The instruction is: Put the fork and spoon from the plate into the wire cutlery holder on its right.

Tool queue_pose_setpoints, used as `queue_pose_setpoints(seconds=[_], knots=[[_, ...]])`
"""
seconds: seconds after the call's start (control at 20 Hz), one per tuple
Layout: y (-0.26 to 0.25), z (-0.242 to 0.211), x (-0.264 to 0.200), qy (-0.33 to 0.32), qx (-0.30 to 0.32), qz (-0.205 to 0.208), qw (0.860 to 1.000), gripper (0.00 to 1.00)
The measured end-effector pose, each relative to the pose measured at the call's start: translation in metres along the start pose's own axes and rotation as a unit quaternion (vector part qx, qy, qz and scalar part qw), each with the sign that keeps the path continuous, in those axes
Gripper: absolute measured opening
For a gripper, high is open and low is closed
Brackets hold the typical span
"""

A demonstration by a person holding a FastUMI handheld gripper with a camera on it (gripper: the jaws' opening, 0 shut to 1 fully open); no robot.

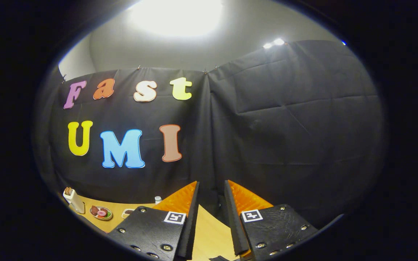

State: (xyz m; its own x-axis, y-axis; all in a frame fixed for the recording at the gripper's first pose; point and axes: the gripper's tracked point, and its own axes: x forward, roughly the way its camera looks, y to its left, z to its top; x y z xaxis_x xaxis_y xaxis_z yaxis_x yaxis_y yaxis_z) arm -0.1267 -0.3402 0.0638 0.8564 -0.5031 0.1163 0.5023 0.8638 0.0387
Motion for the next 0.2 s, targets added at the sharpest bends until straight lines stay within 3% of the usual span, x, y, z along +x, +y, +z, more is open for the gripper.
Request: queue_pose_setpoints(seconds=[0.2], knots=[[-0.0077,-0.0036,-0.0002,0.003,-0.010,0.006,1.000,0.41]])
